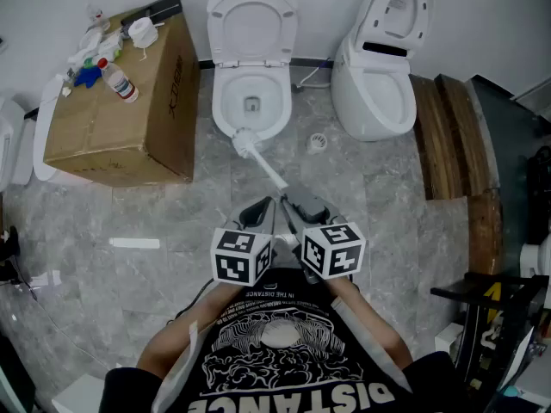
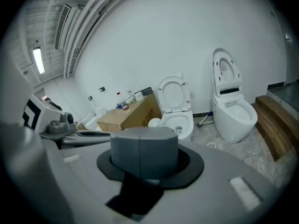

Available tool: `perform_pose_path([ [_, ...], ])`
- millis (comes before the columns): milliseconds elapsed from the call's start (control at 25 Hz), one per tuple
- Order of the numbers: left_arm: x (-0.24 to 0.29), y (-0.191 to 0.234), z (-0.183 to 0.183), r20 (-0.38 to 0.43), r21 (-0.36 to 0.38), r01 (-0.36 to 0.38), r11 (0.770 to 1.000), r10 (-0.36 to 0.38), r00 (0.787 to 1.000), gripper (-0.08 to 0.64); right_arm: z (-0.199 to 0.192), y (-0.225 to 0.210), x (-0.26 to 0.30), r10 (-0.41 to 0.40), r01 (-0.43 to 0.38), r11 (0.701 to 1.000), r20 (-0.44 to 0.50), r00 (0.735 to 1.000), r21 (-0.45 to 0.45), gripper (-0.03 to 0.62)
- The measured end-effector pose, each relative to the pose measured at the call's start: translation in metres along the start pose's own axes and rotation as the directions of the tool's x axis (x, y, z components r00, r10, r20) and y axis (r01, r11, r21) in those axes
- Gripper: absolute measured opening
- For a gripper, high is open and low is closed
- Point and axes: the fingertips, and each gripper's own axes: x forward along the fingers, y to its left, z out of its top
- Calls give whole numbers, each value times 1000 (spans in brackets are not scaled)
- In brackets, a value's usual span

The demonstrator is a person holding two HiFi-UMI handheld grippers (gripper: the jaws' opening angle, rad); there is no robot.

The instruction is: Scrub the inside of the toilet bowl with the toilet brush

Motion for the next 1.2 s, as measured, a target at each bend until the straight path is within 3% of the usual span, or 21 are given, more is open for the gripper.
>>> perform_pose_path([
  [600,6,19,-6,-23,-53,-11,999,9,1000,-8,-2,-2,19,6,-5,999,-36,999,52,152],
  [1200,107,62,29,-127,-140,-123,983,105,986,-8,54,-78,107,104,-92,992,-140,985,85,152],
])
